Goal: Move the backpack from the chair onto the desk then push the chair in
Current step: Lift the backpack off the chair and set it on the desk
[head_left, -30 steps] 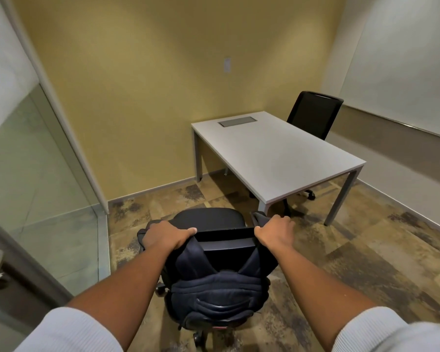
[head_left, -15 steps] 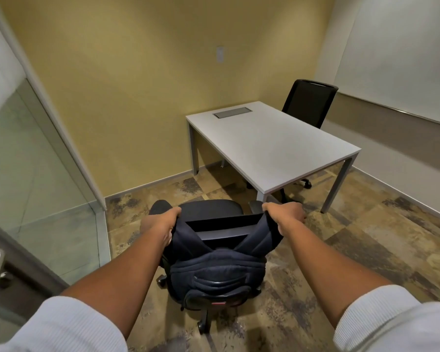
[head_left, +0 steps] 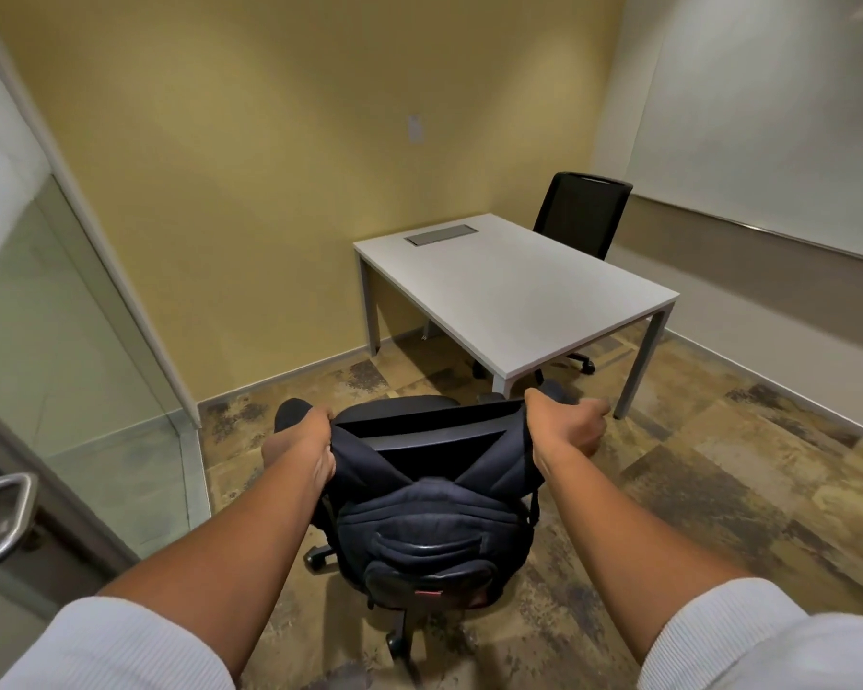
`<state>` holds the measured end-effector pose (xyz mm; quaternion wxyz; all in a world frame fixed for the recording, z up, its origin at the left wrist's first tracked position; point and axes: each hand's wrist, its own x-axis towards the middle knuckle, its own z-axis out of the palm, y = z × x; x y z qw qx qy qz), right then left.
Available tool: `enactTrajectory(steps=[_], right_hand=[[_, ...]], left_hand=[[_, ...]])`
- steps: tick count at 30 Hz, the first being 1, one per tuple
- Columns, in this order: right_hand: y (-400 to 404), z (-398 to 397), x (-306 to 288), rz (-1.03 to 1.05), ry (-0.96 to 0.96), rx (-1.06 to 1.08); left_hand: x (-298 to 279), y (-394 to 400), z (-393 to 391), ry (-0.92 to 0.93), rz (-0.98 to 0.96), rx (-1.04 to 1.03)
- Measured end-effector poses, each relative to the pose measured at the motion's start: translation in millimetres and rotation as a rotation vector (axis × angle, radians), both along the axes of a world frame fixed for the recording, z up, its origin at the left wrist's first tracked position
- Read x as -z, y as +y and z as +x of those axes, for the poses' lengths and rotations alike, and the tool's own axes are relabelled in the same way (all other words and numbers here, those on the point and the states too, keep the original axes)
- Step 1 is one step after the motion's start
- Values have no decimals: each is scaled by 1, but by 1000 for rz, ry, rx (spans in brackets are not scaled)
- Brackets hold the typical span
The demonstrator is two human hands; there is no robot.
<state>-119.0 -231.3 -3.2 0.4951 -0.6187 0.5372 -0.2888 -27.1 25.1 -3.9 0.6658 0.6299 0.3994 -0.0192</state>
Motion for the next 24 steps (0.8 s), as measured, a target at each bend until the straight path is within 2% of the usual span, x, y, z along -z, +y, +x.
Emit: enactTrajectory(steps=[5, 10, 13, 15, 20, 24], right_hand=[[0, -14, -34, -34, -55, -103], [6, -23, -81, 153, -191, -238], [19, -27, -114, 268, -312, -346], [31, -31, -138, 303, -370, -413], [54, -43, -199, 364, -452, -544], [63, -47, -241, 421, -551, -548]], left_hand=[[-24, 1, -19, -33, -49, 193], [-46, 10, -40, -84, -71, 220], [-61, 21, -59, -182, 57, -11], [-70, 27, -69, -244, 88, -47], [-84, 45, -85, -452, 245, 58], [-93, 55, -99, -616, 321, 196]])
